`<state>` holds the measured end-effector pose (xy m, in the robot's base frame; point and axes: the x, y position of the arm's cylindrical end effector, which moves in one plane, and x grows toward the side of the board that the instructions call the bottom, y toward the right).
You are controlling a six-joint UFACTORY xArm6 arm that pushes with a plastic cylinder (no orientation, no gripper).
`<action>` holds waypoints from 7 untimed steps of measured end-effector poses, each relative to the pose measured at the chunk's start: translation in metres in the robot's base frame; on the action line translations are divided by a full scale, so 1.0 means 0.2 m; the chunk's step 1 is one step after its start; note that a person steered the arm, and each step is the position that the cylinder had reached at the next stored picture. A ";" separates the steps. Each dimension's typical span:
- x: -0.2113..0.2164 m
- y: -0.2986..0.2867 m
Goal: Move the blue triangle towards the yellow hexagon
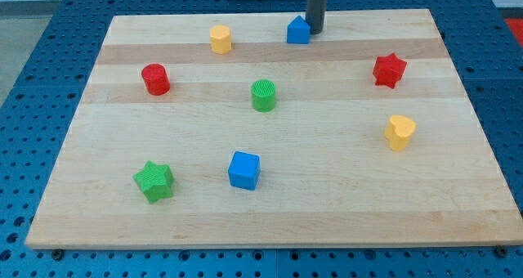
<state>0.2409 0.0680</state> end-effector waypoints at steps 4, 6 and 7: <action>0.00 -0.23; 0.01 -0.45; 0.01 -0.51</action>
